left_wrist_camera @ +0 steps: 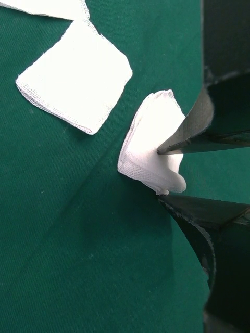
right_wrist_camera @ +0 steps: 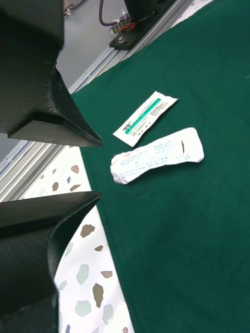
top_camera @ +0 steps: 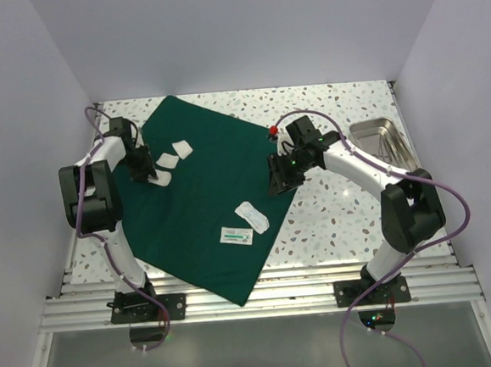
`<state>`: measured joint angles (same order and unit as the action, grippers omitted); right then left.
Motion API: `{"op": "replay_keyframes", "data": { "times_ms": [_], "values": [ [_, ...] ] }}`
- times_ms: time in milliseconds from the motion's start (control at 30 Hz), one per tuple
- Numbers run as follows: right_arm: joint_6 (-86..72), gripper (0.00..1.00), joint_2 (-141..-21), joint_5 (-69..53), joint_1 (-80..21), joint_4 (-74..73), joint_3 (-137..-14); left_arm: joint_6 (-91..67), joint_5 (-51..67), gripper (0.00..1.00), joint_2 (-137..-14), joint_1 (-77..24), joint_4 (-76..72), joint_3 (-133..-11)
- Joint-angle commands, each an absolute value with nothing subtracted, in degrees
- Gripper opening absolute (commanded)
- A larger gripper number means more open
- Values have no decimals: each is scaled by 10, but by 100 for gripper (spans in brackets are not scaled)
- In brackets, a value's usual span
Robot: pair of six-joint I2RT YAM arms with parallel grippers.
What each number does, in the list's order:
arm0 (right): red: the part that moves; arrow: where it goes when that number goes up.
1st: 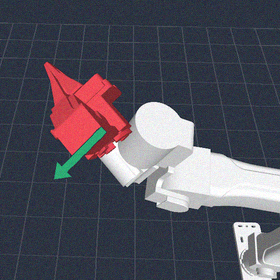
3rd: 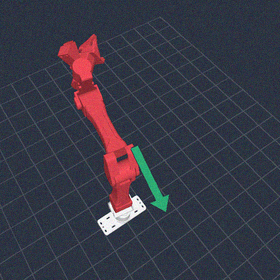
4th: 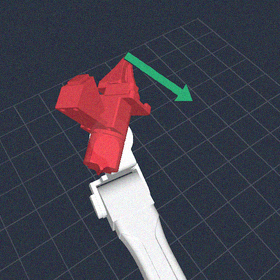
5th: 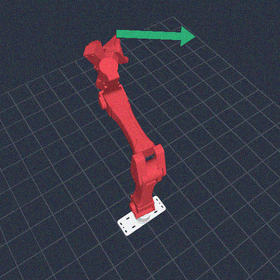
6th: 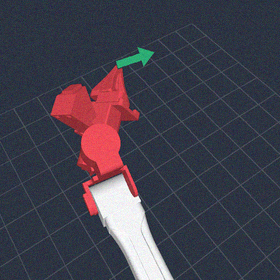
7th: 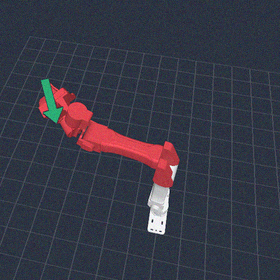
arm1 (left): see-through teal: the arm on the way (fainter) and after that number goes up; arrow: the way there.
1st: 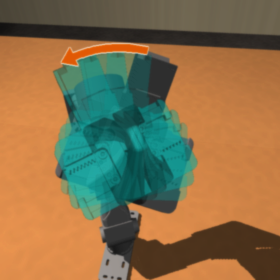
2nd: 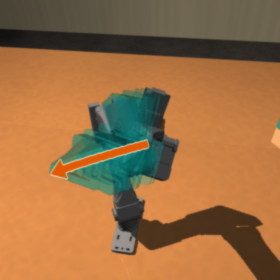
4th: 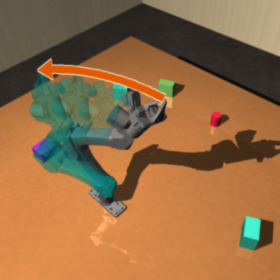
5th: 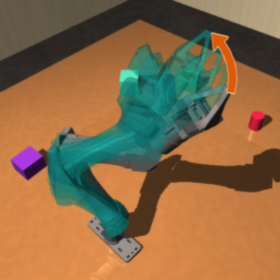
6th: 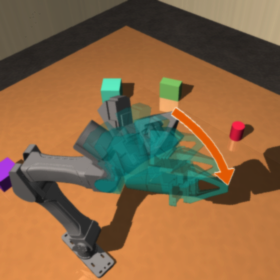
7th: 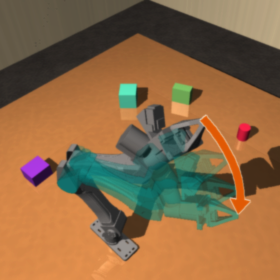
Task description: Prepare the surgical pack
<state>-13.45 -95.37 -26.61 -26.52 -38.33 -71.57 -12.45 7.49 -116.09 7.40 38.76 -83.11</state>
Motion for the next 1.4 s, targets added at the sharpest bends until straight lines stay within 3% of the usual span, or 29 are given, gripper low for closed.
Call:
{"op": "replay_keyframes", "data": {
  "times_ms": [0, 500, 567, 833, 1167, 1367],
  "values": [
    [-127, 43, -958, -279, -265, -382, -738, -130, 59, 41, -1162, 81, 374, -818],
    [-127, 43, -960, -275, -264, -385, -741, -153, 88, 9, -1143, 82, 352, -815],
    [-128, 43, -960, -275, -264, -385, -744, -156, 96, 0, -1136, 82, 347, -814],
    [-126, 43, -958, -269, -265, -394, -752, -174, 105, 0, -1086, 80, 352, -799],
    [-139, 43, -958, -302, -265, -383, -767, -170, 94, 0, -902, 30, 374, -720],
    [-170, 52, -951, -405, -283, -318, -769, -169, 152, 0, -766, -29, 381, -645]
  ]
}}
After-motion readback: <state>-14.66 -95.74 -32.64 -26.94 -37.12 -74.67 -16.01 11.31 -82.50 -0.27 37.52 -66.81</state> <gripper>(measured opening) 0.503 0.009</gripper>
